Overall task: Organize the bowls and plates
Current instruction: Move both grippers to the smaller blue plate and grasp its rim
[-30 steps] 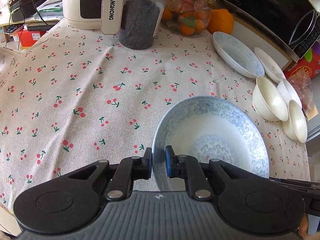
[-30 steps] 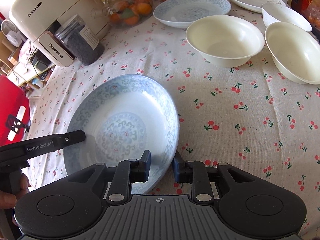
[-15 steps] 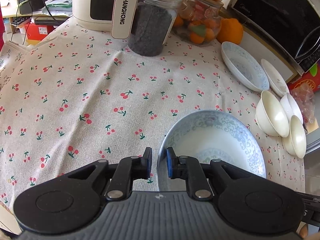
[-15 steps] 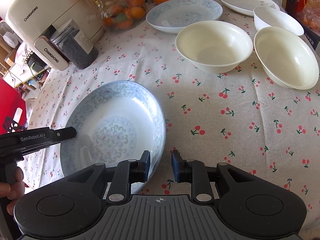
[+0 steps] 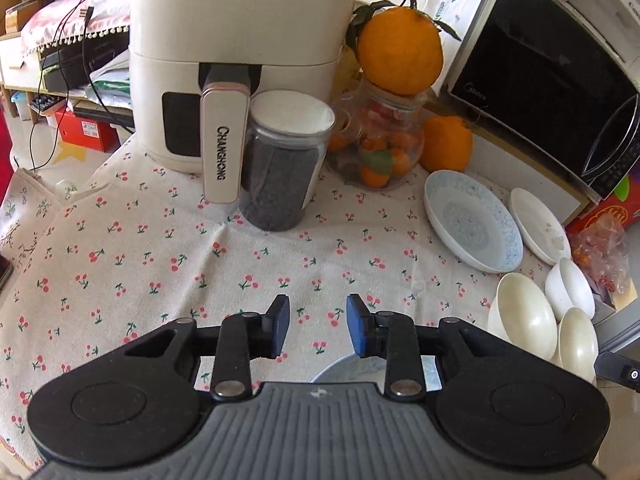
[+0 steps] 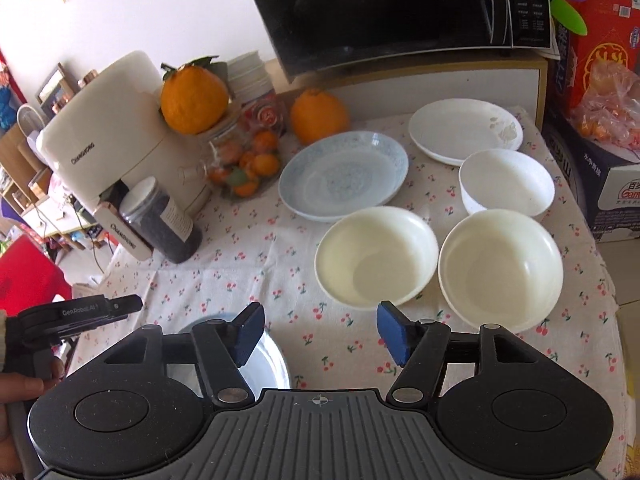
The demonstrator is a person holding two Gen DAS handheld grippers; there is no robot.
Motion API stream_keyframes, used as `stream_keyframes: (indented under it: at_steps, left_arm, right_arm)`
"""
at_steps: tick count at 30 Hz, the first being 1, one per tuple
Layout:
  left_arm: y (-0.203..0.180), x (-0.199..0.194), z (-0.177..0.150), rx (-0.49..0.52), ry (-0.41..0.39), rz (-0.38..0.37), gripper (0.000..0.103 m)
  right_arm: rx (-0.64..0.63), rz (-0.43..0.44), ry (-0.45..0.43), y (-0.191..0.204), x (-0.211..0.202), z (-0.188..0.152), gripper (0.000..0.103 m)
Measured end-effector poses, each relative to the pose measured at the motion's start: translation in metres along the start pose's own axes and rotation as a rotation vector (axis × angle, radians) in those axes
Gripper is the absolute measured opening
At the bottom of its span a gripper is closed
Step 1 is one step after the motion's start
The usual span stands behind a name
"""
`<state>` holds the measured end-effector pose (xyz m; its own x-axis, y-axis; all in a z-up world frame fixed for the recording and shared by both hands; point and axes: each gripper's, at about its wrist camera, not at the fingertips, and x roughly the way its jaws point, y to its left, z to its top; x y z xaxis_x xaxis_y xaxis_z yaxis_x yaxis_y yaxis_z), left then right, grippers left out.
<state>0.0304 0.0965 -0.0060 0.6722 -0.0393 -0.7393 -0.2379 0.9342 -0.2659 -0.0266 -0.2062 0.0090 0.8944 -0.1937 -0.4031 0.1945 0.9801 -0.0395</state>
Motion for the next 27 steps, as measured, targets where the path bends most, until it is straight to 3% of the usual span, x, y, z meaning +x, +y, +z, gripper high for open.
stream_keyframes:
  at_steps: [2, 8, 13, 18, 21, 27]
  left_arm:
    - [-0.011, 0.002, 0.012, 0.010, -0.016, -0.005, 0.045]
    - [-0.049, 0.026, 0.042, 0.016, 0.023, -0.099, 0.071]
    - [-0.083, 0.059, 0.068, -0.033, 0.077, -0.167, 0.079]
    - [-0.114, 0.098, 0.078, -0.004, 0.102, -0.123, 0.078]
    - [-0.120, 0.123, 0.078, 0.005, 0.128, -0.079, 0.069]
    - [-0.128, 0.160, 0.072, -0.004, 0.203, -0.069, 0.056]
  right_arm:
    - [0.048, 0.011, -0.011, -0.013, 0.000, 0.013, 0.070]
    - [0.181, 0.045, 0.016, -0.047, 0.018, 0.052, 0.075]
    - [0.293, 0.068, 0.079, -0.069, 0.052, 0.079, 0.076]
    - [0.292, 0.061, 0.066, -0.069, 0.079, 0.099, 0.076]
    - [0.302, 0.072, 0.074, -0.072, 0.098, 0.110, 0.075]
    - [0.316, 0.010, 0.113, -0.082, 0.135, 0.123, 0.061]
